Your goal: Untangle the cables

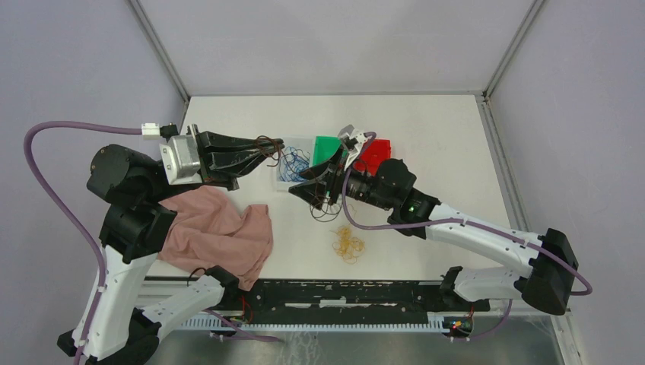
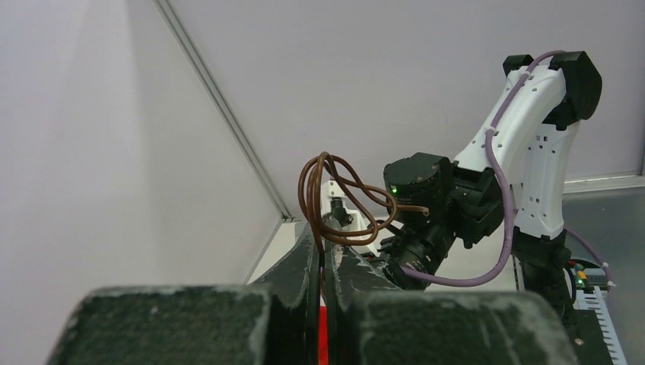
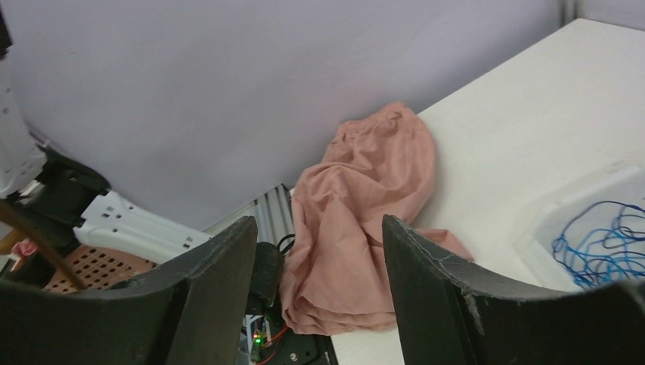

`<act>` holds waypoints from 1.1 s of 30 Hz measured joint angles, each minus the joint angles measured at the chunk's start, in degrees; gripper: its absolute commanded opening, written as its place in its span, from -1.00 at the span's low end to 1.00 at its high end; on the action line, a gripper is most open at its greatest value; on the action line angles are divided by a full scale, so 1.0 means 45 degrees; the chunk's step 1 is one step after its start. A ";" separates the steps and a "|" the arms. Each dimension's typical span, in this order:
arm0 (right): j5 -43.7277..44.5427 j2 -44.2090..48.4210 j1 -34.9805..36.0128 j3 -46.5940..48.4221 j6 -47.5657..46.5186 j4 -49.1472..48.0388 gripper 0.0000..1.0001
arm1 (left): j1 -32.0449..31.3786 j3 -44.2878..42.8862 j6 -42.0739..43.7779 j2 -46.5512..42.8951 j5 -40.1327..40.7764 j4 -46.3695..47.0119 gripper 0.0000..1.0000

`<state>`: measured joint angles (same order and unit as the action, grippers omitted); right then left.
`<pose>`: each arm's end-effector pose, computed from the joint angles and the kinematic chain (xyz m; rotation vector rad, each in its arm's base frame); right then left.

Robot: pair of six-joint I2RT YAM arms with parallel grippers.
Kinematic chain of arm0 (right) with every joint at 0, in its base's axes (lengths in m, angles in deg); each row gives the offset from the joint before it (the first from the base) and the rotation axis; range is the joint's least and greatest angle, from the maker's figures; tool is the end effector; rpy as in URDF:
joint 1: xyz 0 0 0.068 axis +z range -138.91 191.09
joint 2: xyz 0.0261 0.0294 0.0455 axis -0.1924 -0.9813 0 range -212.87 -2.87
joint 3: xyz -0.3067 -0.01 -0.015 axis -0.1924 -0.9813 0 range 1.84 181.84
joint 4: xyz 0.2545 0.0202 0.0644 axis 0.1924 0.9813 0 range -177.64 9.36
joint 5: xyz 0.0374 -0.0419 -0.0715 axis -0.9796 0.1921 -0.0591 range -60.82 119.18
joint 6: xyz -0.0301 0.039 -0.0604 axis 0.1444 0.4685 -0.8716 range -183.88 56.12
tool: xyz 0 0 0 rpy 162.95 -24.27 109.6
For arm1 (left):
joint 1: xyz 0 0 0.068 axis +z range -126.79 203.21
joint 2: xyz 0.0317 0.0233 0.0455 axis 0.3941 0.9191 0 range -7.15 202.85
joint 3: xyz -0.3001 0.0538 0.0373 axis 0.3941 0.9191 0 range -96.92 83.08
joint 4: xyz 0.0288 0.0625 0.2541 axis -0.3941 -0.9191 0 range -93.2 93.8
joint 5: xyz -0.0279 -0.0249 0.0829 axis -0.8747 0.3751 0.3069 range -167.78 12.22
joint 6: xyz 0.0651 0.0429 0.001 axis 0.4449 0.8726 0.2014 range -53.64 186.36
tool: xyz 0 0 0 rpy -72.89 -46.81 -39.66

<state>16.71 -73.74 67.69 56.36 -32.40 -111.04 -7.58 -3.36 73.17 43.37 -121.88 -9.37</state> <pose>0.1607 0.2697 0.4014 -0.5418 1.5212 1.3860 0.0680 -0.0945 0.5851 1.0229 0.8540 -0.8065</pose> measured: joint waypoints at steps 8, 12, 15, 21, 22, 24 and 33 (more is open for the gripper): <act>-0.0787 0.0685 0.0675 -0.0646 0.0408 -0.0427 0.28 | 0.0000 0.0131 0.0000 0.0000 -0.0005 -0.0010 -0.94; -0.0763 0.1103 0.0709 -0.1044 0.0520 -0.0486 0.27 | 0.0000 0.0131 0.0005 0.0010 -0.0005 -0.0005 -0.94; -0.0748 0.1185 0.0714 -0.1117 0.0597 -0.0476 0.28 | 0.0000 0.0131 0.0005 0.0010 -0.0005 -0.0005 -0.94; -0.0607 0.1292 0.0733 -0.1219 0.0622 -0.0447 0.28 | 0.0000 0.0219 0.0010 0.0000 -0.0010 0.0000 -0.94; -0.0563 0.1326 0.0733 -0.1219 0.0617 -0.0369 0.27 | 0.0000 0.0287 0.0010 -0.0005 -0.0010 0.0000 -0.94; -0.0432 0.1423 0.0733 -0.1224 0.0583 -0.0141 0.27 | 0.0000 0.0442 0.0015 -0.0005 -0.0010 -0.0005 -0.94; 0.2424 0.2773 0.0704 -0.1127 -0.0491 0.3269 0.39 | 0.0000 0.1525 0.0024 0.0151 -0.0015 0.0155 -0.94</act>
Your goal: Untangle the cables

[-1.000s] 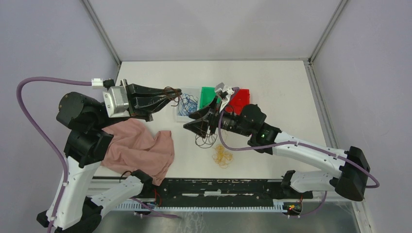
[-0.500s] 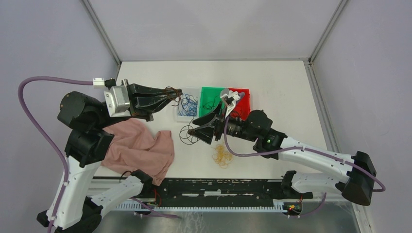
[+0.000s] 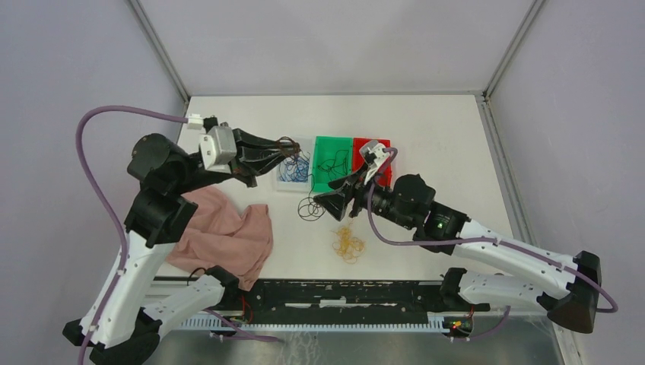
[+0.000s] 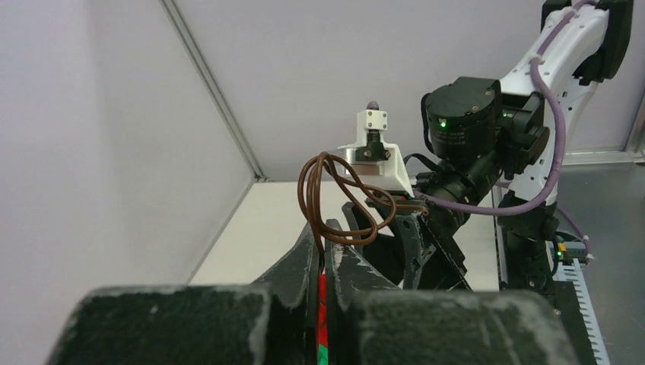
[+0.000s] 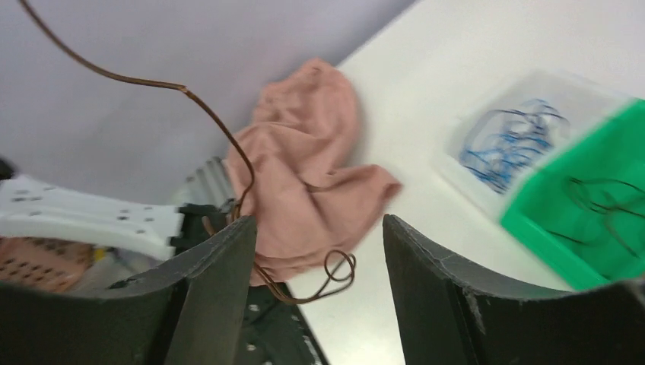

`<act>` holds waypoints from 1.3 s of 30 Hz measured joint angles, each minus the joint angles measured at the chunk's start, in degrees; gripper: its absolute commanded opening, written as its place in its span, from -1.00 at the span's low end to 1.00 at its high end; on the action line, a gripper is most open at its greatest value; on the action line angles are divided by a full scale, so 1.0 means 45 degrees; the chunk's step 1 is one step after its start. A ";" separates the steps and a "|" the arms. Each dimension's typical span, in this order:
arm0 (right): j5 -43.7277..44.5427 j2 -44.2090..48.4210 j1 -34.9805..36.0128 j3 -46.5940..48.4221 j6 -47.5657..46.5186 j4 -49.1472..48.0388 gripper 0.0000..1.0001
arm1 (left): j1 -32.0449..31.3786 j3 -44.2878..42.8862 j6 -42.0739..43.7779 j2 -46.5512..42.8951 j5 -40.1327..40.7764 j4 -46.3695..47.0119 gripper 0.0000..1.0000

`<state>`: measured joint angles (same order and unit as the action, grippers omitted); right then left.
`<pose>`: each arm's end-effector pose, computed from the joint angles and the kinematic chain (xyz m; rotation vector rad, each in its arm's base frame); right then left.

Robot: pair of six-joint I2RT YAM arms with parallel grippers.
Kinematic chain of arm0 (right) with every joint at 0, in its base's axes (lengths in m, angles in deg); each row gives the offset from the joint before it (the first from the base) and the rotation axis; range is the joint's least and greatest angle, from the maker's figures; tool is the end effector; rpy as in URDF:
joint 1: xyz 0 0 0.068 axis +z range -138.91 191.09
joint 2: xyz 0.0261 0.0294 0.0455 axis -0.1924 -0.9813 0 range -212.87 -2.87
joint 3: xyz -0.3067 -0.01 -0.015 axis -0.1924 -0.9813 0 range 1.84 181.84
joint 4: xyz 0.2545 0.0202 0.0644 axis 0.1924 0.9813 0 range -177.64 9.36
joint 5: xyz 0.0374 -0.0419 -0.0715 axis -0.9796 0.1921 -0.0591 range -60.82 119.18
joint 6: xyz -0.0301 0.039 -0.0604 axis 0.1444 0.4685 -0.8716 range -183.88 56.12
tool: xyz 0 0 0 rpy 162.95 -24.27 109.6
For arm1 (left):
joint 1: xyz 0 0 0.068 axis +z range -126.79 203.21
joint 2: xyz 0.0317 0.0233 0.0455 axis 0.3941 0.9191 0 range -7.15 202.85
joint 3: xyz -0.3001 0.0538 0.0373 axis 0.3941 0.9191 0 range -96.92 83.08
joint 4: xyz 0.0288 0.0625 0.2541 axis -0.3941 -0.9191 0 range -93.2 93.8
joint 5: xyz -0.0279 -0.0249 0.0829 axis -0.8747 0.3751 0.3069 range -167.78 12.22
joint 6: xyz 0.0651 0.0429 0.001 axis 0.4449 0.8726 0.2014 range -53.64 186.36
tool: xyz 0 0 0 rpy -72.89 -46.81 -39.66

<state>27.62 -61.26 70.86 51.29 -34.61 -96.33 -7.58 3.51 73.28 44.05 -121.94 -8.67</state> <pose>0.1278 0.2228 0.3886 -0.4739 1.6500 1.2148 0.0951 -0.1107 0.5503 1.0437 0.9698 -0.8420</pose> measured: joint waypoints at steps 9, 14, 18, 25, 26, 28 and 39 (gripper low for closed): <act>0.6188 0.0209 -0.1350 0.0005 -0.0393 0.4206 0.51 | -0.0073 0.0403 0.0005 0.2472 -0.0005 0.0685 -0.94; 0.7820 0.1268 -0.3235 -0.0690 0.0073 0.5255 0.52 | -0.0525 -0.0073 0.0282 0.4386 0.0058 0.0821 -0.94; 0.8388 0.1894 -0.4065 -0.1020 0.0287 0.5615 0.52 | -0.0942 -0.0947 0.0393 0.5853 0.0112 0.0957 -0.94; 0.8937 0.2200 -0.4367 -0.1409 0.0393 0.5799 0.52 | -0.1307 -0.2856 0.0758 0.8660 0.0180 0.1316 -0.94; 0.9015 0.2283 -0.4396 -0.1491 0.0403 0.5819 0.52 | -0.1326 -0.3007 0.0801 0.8981 0.0209 0.1360 -0.94; 0.9190 0.2492 -0.4425 -0.1656 0.0432 0.5853 0.52 | -0.1331 -0.3356 0.0981 0.9772 0.0267 0.1399 -0.94; 0.9923 0.3614 -0.4668 -0.2215 0.0529 0.5872 0.51 | -0.1486 -0.4099 0.2812 1.2876 0.1904 0.0884 -0.94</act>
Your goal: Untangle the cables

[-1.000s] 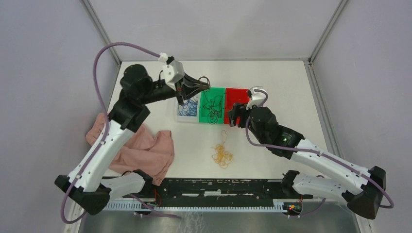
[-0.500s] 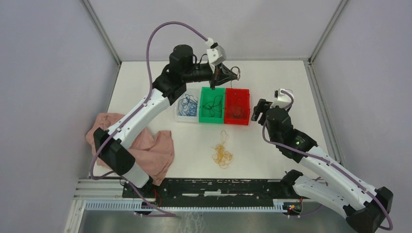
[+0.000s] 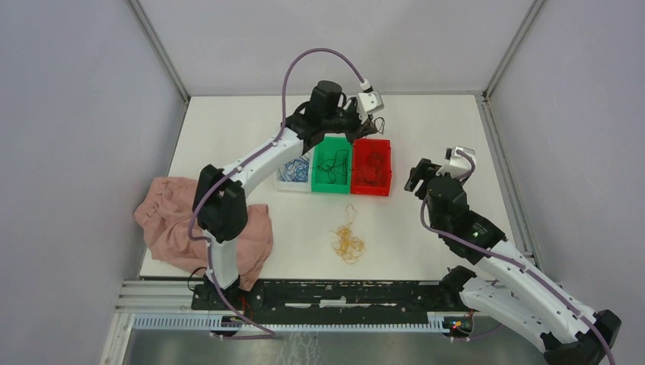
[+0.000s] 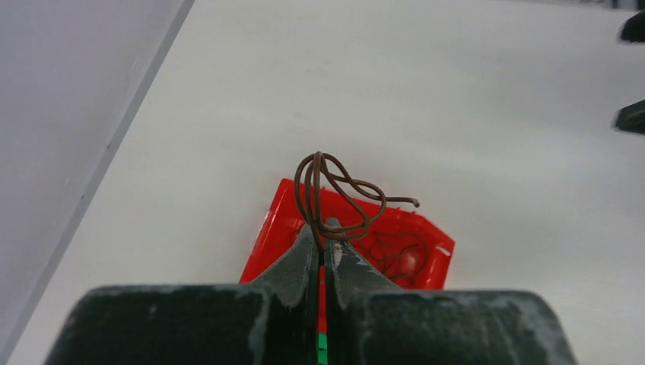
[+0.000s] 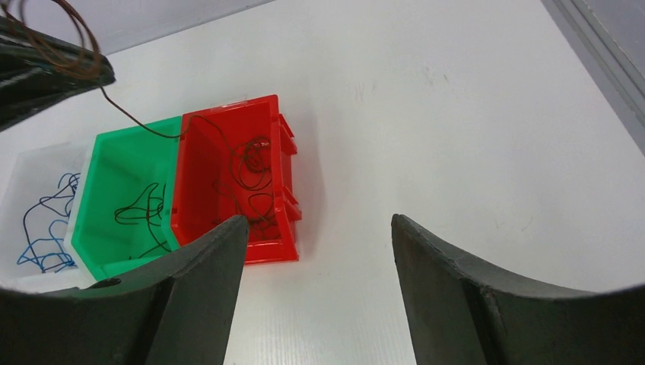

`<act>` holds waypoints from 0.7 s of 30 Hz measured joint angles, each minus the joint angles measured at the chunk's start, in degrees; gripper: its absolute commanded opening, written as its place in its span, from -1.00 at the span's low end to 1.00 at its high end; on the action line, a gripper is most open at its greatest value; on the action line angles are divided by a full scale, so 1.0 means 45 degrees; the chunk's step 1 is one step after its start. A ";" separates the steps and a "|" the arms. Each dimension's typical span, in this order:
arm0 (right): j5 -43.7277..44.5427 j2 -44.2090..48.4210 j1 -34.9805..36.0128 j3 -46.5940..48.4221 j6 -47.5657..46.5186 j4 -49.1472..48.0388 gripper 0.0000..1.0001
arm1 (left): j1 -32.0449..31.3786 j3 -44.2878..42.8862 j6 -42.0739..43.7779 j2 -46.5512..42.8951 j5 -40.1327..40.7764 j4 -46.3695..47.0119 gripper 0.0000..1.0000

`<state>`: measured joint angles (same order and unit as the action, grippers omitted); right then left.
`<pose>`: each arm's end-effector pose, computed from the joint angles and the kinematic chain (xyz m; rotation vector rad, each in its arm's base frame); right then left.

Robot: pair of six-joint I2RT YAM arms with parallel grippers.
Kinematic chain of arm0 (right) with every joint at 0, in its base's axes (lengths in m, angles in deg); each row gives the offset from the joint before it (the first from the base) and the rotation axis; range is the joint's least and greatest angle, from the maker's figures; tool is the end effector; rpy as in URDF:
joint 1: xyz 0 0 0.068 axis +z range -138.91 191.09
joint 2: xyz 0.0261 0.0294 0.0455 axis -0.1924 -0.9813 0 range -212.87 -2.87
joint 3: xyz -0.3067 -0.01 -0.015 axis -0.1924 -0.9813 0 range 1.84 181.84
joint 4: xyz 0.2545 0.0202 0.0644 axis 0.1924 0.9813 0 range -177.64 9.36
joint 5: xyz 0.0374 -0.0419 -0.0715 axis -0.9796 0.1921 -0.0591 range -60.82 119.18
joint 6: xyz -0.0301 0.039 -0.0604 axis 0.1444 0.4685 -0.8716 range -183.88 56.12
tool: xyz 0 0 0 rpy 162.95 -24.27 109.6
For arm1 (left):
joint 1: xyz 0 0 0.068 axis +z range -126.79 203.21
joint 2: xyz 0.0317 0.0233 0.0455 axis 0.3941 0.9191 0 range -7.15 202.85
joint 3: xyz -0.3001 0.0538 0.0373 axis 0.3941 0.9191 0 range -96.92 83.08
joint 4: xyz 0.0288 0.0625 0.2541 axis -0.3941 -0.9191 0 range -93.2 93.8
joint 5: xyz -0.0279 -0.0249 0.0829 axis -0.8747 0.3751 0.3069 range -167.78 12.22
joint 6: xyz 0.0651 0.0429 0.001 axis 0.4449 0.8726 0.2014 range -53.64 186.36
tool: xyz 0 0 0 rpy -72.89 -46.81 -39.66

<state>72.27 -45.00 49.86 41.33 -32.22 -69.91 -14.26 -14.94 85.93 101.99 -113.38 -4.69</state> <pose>0.1551 0.0661 0.3201 0.3743 1.7915 0.1384 0.3675 -0.3305 0.3645 1.2710 1.4479 -0.8022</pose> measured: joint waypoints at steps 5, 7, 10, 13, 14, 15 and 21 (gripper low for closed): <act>0.0170 0.0126 -0.0131 -0.0092 0.0000 0.0000 0.44 | -0.0277 -0.0874 0.1127 0.1078 0.1530 -0.1341 -0.94; 0.0165 0.0189 -0.0165 -0.0126 -0.0005 -0.0005 0.44 | -0.0287 -0.1015 0.1161 0.1253 0.1744 -0.1617 -0.94; 0.0141 0.0228 -0.0228 -0.0136 -0.0005 -0.0015 0.46 | -0.0282 -0.1015 0.1161 0.1166 0.1836 -0.1739 -0.94; 0.0107 0.0189 -0.0267 -0.0136 0.0005 -0.0015 0.44 | -0.0277 -0.1015 0.1151 0.0942 0.1909 -0.1778 -0.94; 0.0087 0.0151 -0.0287 -0.0136 0.0005 -0.0019 0.44 | -0.0277 -0.1030 0.1141 0.0821 0.1972 -0.1889 -0.94; 0.0078 0.0107 -0.0296 -0.0136 0.0010 -0.0019 0.44 | -0.0277 -0.1078 0.1122 0.0753 0.2064 -0.2025 -0.94; -0.0034 -0.0189 -0.0359 -0.0136 0.0029 -0.0029 0.44 | -0.0291 -0.2239 0.0913 0.0709 0.2599 -0.3381 -0.94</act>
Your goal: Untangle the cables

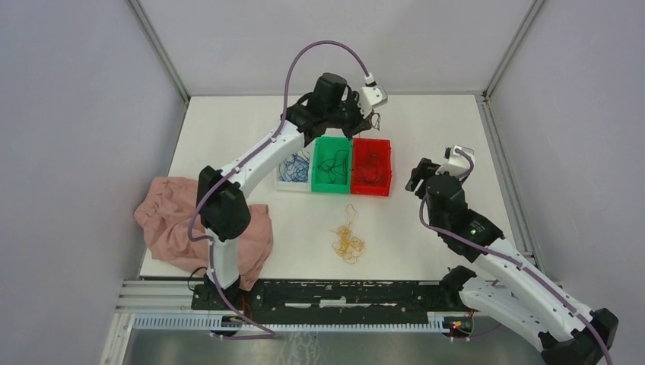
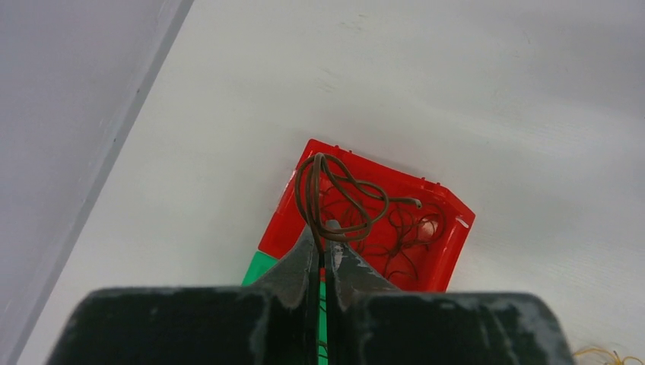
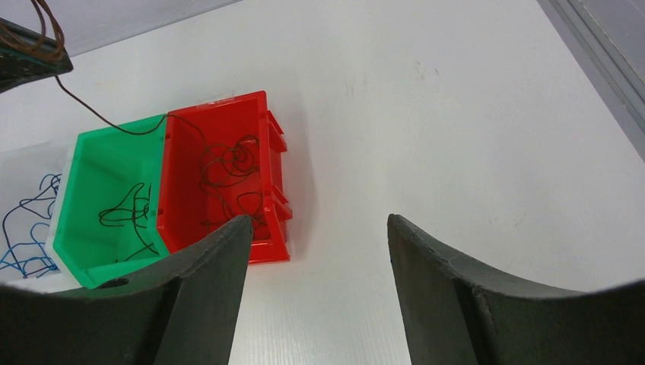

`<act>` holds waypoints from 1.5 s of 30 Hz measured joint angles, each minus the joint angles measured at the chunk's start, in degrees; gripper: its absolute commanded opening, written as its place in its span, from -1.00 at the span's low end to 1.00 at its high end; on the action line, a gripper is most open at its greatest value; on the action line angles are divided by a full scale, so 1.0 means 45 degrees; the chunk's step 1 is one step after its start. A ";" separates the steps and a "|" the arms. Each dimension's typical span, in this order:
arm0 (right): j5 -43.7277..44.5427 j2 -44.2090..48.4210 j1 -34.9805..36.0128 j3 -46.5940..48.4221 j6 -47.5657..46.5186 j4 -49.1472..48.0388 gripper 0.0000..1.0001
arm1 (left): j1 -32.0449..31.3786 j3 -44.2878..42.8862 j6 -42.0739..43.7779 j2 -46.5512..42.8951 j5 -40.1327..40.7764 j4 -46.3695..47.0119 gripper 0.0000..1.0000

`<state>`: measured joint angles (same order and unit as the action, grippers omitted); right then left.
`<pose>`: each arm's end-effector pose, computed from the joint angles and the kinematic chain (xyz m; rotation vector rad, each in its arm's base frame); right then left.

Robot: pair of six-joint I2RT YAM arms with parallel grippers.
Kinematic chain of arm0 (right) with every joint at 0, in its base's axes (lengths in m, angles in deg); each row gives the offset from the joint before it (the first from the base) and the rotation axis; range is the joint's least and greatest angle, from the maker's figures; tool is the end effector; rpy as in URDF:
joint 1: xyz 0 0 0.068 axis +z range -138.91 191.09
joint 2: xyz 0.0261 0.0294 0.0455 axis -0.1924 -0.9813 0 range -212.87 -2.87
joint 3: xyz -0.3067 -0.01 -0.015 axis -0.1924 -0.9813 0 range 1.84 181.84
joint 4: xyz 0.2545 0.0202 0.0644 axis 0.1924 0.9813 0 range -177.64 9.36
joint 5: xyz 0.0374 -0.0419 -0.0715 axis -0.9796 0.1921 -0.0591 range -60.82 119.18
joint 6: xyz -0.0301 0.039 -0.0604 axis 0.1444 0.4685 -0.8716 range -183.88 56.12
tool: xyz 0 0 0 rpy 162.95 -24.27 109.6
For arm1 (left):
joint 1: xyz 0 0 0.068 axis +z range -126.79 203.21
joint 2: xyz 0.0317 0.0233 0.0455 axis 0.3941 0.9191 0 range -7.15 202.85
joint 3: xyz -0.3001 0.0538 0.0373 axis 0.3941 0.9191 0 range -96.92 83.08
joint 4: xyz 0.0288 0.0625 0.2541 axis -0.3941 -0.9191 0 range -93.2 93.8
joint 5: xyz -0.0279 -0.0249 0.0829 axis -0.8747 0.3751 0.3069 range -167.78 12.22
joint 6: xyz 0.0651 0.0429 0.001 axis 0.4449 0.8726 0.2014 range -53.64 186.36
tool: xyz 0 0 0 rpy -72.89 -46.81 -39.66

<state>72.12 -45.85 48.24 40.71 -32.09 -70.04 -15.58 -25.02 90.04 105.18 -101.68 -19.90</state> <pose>0.1594 0.0638 0.3142 0.3920 1.8044 0.1062 0.3756 -0.3365 0.3688 1.2850 1.6161 -0.5918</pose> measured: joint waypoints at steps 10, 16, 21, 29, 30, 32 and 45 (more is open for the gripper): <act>-0.0039 -0.0063 -0.0238 0.0015 0.0000 0.0010 0.44 | -0.0063 -0.2215 -0.0199 0.1297 0.0325 -0.2448 -0.94; -0.0039 -0.0403 -0.0393 0.0311 -0.0019 -0.0019 0.45 | -0.0083 -0.2900 -0.0432 0.2793 0.0690 -0.2982 -0.94; -0.0087 -0.1049 -0.0544 0.0539 -0.0029 -0.0194 0.45 | -0.0141 -0.2924 -0.0418 0.3512 0.1117 -0.3861 -0.89; -0.0471 -0.1579 -0.0928 0.0544 -0.0019 -0.0277 0.45 | -0.0262 -0.3138 -0.0437 0.4386 0.1195 -0.4619 -0.27; -0.0495 -0.1579 -0.0971 0.0544 -0.0019 -0.0282 0.44 | -0.0262 -0.3138 -0.0442 0.4420 0.1132 -0.4648 -0.18; -0.0578 -0.1579 -0.1069 0.0544 -0.0024 -0.0277 0.44 | -0.0257 -0.3172 -0.0447 0.4435 0.0889 -0.4702 -0.15; -0.2550 -0.2093 -0.1365 0.0622 -0.0971 -0.1049 0.56 | 0.0165 -0.3949 -0.0500 0.3871 -0.0408 -0.5897 0.99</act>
<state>60.64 -55.27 42.10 43.51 -36.46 -74.76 -14.83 -42.79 87.79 122.60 -103.52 -46.44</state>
